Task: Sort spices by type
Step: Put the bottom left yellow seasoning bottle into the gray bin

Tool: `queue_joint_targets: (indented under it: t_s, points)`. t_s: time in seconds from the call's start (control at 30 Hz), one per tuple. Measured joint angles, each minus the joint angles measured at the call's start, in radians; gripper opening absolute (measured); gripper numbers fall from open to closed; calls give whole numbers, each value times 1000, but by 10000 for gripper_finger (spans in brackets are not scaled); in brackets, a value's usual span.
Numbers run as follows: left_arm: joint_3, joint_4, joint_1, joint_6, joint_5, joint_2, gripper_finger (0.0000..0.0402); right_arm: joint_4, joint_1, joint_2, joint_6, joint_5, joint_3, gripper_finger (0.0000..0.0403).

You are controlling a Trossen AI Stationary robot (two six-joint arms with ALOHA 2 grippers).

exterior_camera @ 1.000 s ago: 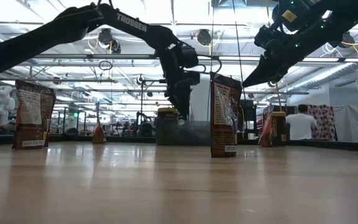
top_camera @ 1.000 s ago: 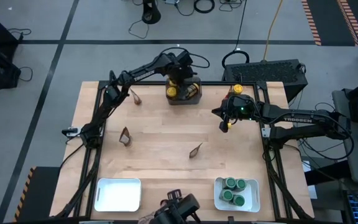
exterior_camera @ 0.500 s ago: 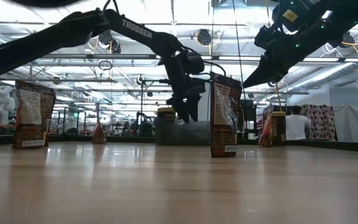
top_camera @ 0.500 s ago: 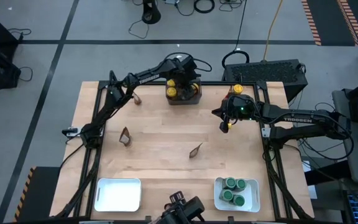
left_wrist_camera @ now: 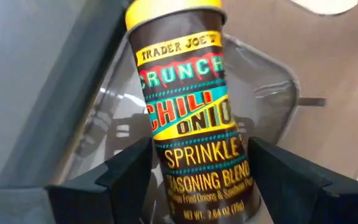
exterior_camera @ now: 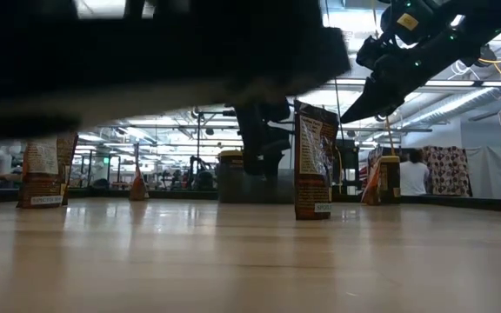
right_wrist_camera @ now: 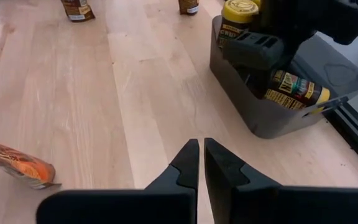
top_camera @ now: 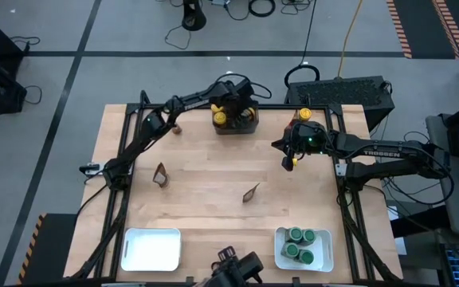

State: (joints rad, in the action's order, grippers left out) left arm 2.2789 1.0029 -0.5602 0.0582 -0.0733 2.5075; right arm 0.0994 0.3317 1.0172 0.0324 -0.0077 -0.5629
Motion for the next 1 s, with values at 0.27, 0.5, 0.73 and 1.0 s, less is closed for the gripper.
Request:
queue_joint_targets:
  t_s: [0.27,0.5,0.73,1.0]
  points:
    - [-1,6,6,7,2,12,266,0,0,0,3,-1,0,6]
    - [-1,14,6,7,1,12,238,0,0,0,6,-1,0,6]
    - [-1,10,6,10,-11,12,214,2,0,0,1,-1,0,6]
    - [-1,14,11,85,-8,-21,213,2,0,0,-1,-1,0,6]
